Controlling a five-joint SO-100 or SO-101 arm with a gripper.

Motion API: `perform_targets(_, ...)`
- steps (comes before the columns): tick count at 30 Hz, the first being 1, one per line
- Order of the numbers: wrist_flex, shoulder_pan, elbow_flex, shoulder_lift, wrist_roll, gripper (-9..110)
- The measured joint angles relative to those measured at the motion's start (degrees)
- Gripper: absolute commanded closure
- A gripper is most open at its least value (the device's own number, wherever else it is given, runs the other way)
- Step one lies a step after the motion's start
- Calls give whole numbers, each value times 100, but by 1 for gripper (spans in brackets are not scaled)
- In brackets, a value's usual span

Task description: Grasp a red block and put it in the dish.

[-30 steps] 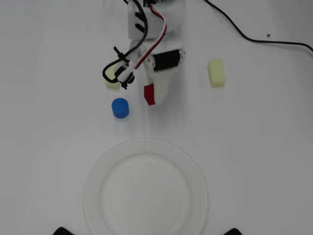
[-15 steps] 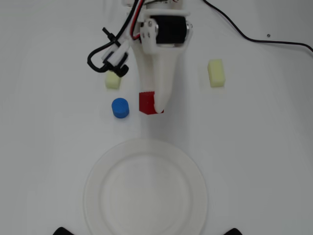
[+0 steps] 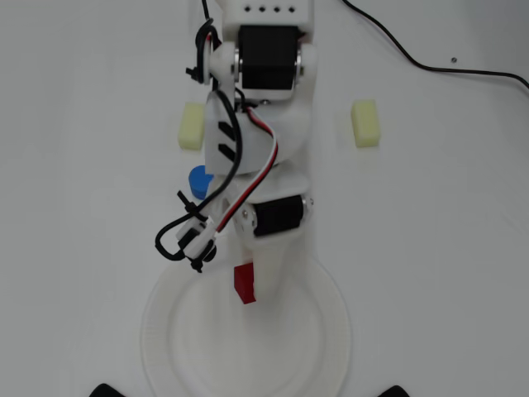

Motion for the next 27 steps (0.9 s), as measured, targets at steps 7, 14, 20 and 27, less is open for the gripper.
perform_targets(7,176,105,-53,-404,141,90)
perform_targets(14,958,105,-563,-404,404,74)
perform_targets(20,2074,114,-1415,-404,439,70)
perform_targets(27,4043,211,-3261,-404,431,66)
